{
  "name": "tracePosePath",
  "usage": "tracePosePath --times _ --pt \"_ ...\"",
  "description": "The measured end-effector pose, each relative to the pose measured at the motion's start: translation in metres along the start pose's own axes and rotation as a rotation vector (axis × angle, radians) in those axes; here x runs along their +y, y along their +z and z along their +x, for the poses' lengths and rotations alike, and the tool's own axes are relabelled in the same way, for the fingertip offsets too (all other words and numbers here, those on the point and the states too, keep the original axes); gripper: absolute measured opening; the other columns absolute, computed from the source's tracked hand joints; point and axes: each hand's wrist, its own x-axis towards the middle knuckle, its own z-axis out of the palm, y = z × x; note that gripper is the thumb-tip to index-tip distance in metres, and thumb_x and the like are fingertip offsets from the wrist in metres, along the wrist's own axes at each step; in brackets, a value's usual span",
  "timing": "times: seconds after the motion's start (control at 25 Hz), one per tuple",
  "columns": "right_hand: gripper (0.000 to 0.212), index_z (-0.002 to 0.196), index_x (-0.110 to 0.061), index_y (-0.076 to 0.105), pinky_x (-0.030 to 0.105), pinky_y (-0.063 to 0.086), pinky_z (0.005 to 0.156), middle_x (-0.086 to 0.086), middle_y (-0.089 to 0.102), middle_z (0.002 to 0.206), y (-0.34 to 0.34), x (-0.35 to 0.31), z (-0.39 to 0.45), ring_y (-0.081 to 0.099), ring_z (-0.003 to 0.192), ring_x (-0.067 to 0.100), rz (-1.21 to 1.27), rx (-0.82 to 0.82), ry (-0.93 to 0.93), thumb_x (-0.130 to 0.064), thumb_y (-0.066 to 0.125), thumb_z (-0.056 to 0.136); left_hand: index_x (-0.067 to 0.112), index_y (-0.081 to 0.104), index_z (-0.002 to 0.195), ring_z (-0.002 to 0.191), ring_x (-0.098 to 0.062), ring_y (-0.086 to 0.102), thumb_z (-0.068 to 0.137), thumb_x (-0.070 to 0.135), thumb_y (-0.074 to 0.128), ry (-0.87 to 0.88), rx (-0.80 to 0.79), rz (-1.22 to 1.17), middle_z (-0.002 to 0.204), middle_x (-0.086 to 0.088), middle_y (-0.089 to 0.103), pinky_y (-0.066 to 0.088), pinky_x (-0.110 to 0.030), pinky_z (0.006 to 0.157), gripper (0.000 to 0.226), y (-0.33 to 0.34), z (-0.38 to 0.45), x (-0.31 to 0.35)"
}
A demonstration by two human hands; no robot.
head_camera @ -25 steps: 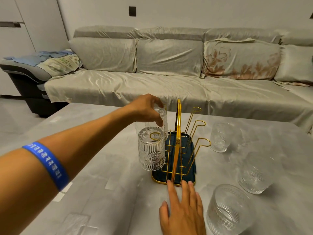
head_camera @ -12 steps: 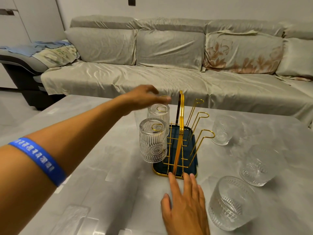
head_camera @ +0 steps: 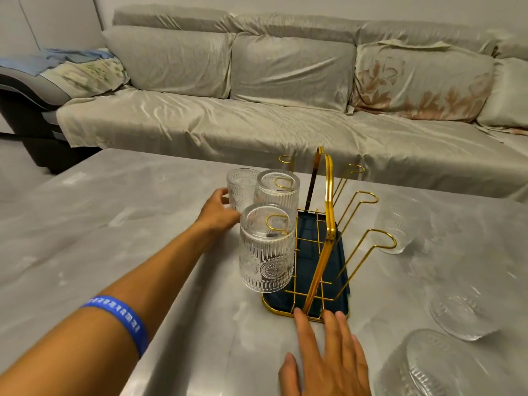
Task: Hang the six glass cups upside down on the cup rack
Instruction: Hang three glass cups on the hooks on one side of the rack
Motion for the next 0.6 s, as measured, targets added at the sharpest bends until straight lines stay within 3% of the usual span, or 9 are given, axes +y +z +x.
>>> tracePosePath --times 0.08,0.16,0.32,0.4,0.52,0.6 --pt "0.06 0.099 -0.021 0.076 0.045 0.035 0.088 0.022 0.071 0.102 0.005 0.002 0.001 0.065 0.098 0.044 -0.005 -0.021 -0.005 -0.045 0.04 0.057 0.019 0.052 0.12 0.111 -0.034 0.057 0.056 0.045 0.074 -0.019 0.051 -0.051 0.127 -0.011 0.06 0.046 -0.054 0.098 0.073 0.011 0.007 0.002" --pt "0.061 0.099 -0.021 0.076 0.045 0.03 0.086 0.022 0.071 0.101 0.01 0.004 0.003 0.065 0.098 0.044 -0.011 -0.047 -0.003 -0.045 0.039 0.056 0.018 0.056 0.112 0.107 -0.037 0.058 0.039 0.056 0.062 -0.034 0.075 -0.028 0.118 -0.012 0.064 0.045 -0.055 0.097 0.082 0.016 0.019 0.004" --pt "0.061 0.094 -0.021 0.077 0.047 0.031 0.084 0.022 0.072 0.097 0.013 0.006 0.003 0.066 0.093 0.044 -0.085 -0.063 -0.007 -0.046 0.037 0.055 0.015 0.057 0.114 0.097 -0.028 0.062 0.054 0.047 0.082 0.003 0.131 0.024 0.112 -0.01 0.066 0.053 -0.048 0.088 0.072 0.009 0.016 0.01" --pt "0.06 0.092 -0.02 0.077 0.054 0.041 0.084 0.023 0.072 0.095 0.012 0.006 0.002 0.067 0.091 0.045 -0.097 -0.052 -0.004 -0.045 0.038 0.055 0.015 0.061 0.111 0.088 -0.023 0.065 0.054 0.046 0.086 0.023 0.193 -0.01 0.107 -0.008 0.069 0.056 -0.04 0.078 0.069 -0.01 0.012 0.019" --pt "0.054 0.091 -0.019 0.078 0.057 0.053 0.067 0.023 0.072 0.093 0.004 0.001 0.002 0.067 0.088 0.045 -0.067 -0.063 0.022 -0.046 0.064 0.046 0.016 0.058 0.114 0.087 -0.019 0.063 0.053 0.043 0.09 0.096 0.264 0.016 0.107 -0.007 0.066 0.056 -0.036 0.075 0.074 -0.055 0.0 0.052" --pt "0.07 0.091 -0.018 0.078 0.058 0.052 0.065 0.024 0.072 0.093 0.0 0.0 0.002 0.067 0.088 0.046 -0.012 -0.057 0.042 -0.044 0.082 0.026 0.023 0.05 0.115 0.087 -0.016 0.06 0.049 0.046 0.091 0.187 0.311 0.065 0.105 -0.003 0.059 0.052 -0.029 0.067 0.08 -0.085 -0.01 0.085"
